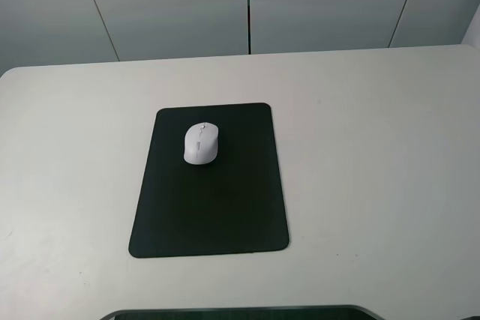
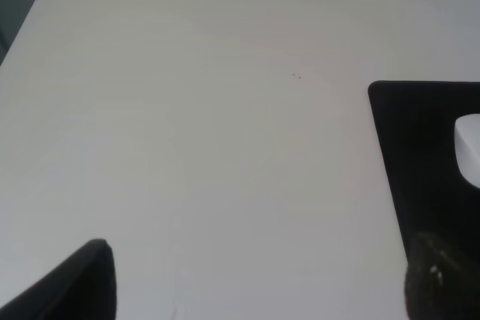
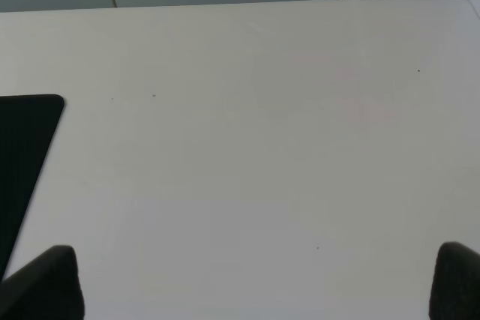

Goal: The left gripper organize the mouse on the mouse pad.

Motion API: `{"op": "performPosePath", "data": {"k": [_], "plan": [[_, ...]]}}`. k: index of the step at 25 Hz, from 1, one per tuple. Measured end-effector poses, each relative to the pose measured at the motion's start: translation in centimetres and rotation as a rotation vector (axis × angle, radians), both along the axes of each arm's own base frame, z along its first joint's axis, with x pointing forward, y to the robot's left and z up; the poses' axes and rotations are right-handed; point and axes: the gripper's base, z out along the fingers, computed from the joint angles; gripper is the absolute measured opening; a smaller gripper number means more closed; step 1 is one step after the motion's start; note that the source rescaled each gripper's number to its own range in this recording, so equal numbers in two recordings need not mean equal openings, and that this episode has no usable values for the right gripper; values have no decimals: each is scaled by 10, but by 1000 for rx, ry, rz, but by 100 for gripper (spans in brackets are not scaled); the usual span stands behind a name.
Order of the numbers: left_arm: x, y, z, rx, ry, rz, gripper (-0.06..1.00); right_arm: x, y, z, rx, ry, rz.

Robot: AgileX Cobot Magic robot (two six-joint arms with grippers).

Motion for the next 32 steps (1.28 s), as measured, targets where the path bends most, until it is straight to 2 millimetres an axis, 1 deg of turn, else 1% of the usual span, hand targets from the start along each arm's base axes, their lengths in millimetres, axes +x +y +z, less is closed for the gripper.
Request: {"op": "performPosePath", "data": {"k": [32], "plan": [[0,0,0,0,0,0,100,0,0,0,0,2,0]]}}
